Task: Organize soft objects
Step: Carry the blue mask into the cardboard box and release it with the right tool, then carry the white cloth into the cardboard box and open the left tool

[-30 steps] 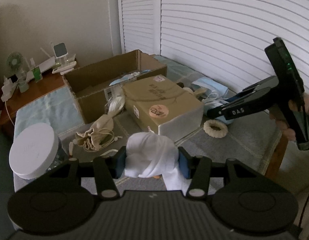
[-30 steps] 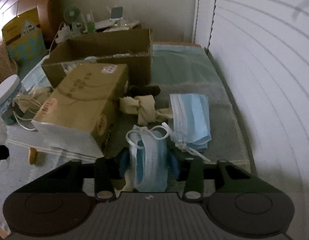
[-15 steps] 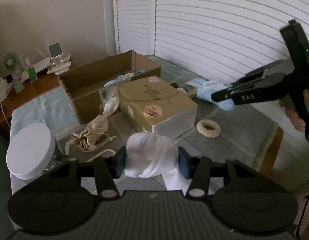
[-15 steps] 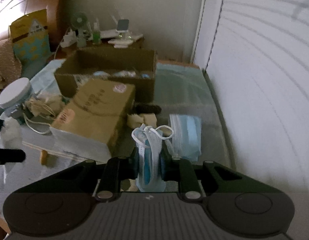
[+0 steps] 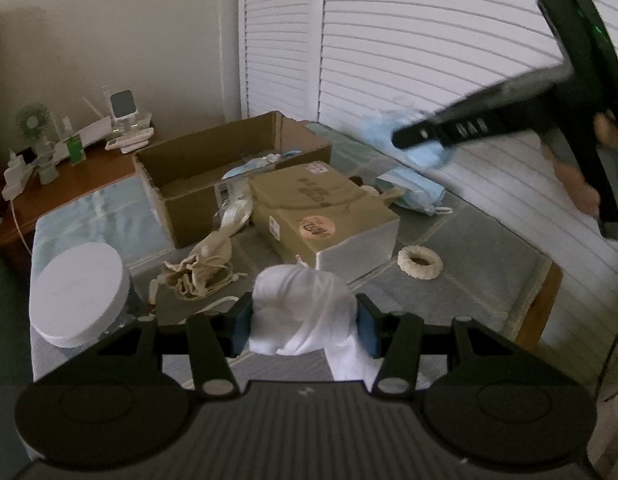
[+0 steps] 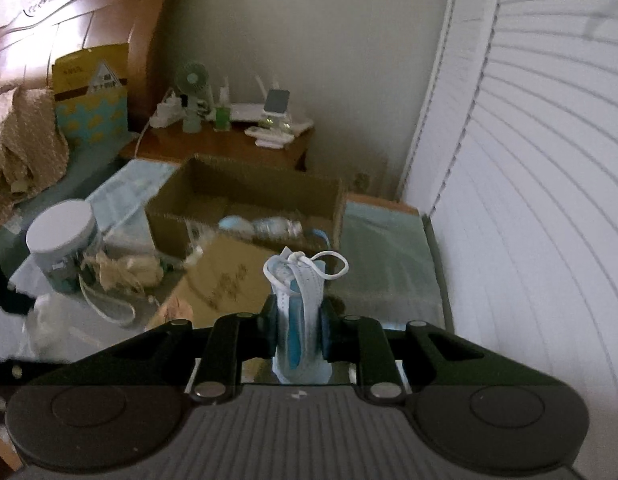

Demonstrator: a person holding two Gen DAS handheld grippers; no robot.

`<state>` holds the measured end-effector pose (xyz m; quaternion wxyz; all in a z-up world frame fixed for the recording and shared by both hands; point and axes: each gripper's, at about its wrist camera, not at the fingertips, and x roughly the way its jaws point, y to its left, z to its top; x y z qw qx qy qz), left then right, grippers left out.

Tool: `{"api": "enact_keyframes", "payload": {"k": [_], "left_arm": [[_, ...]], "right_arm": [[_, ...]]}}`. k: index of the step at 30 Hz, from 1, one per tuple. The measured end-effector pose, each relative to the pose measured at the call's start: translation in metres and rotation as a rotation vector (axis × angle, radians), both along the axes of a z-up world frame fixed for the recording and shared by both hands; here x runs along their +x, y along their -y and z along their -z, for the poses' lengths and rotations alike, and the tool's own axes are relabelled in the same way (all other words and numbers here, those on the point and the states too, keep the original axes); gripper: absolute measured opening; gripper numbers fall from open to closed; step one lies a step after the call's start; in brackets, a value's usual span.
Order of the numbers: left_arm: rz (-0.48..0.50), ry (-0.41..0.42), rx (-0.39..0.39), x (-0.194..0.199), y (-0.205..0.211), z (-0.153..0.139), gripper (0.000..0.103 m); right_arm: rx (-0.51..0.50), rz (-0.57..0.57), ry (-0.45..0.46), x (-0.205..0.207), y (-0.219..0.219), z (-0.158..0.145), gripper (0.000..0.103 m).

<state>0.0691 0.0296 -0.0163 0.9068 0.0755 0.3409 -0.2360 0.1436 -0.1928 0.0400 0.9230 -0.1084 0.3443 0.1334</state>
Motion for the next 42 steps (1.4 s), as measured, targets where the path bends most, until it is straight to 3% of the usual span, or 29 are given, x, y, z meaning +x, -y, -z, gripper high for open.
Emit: {"api": "enact_keyframes", "payload": {"k": [12, 20, 22, 29, 31, 36, 42], "left_arm": [[-0.101, -0.005, -0.018, 0.001, -0.021, -0.002, 0.052], [-0.174, -0.013, -0.018, 0.006, -0.029, -0.002, 0.052], [-0.183, -0.018, -0.01, 0.008, -0.03, -0.001, 0.052], [-0.181, -0.032, 0.001, 0.018, -0.031, -0.002, 0.052], [-0.171, -0.032, 0.004, 0.021, -0.03, -0.003, 0.052], [-0.149, -0.03, 0.002, 0.036, -0.027, -0.014, 0.052], [-0.129, 0.007, 0.036, 0.062, -0.023, -0.034, 0.052]], "right_arm": [[0.005, -0.135, 0.029, 0.091, -0.055, -0.019, 0.023], [-0.021, -0.247, -0.035, 0.157, -0.102, -0.001, 0.024], [-0.039, -0.247, -0.035, 0.167, -0.107, 0.007, 0.041], [-0.011, -0.197, -0.053, 0.171, -0.087, 0.021, 0.081], [0.005, -0.179, -0.049, 0.164, -0.078, 0.02, 0.101], [0.028, -0.157, -0.054, 0.133, -0.061, 0.014, 0.103], [-0.04, -0.071, -0.1, 0.095, -0.054, 0.016, 0.103]]}}
